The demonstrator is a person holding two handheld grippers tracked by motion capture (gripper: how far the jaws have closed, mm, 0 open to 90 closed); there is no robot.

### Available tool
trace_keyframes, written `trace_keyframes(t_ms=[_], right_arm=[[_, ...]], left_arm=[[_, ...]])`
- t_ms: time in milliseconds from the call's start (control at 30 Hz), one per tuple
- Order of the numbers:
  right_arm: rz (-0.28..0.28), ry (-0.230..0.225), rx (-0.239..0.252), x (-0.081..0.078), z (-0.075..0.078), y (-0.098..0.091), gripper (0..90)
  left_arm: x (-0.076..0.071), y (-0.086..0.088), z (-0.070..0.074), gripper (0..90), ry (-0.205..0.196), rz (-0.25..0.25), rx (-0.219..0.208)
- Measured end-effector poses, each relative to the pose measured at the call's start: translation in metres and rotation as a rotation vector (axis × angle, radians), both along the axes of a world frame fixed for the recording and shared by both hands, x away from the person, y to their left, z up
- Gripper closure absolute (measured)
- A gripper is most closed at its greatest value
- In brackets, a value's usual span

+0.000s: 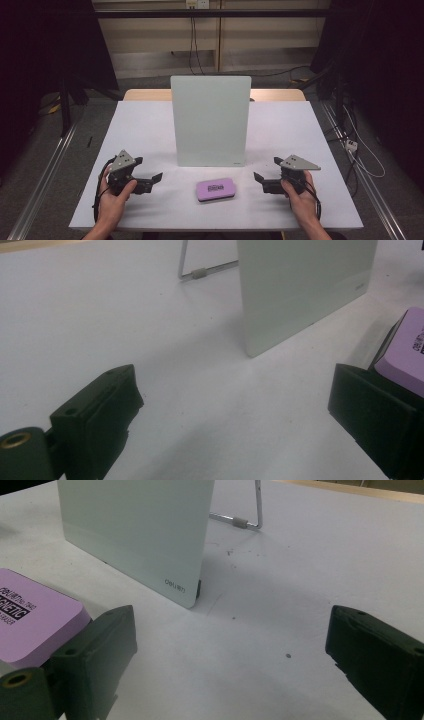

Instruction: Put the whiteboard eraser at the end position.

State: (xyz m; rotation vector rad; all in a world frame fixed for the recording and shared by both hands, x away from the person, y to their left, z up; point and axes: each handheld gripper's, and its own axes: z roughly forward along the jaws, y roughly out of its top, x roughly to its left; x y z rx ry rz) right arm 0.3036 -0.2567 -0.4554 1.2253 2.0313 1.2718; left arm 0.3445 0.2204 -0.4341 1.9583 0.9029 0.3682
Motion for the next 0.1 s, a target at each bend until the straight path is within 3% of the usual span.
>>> trace_keyframes(t_ms=[100], right_arm=[[0.0,0.004,0.003,0.0004,0.0,-0.0004,6.0]], left_arm=[[0.0004,0.0028,-0.0014,6.0,0.006,0.018,-0.005]])
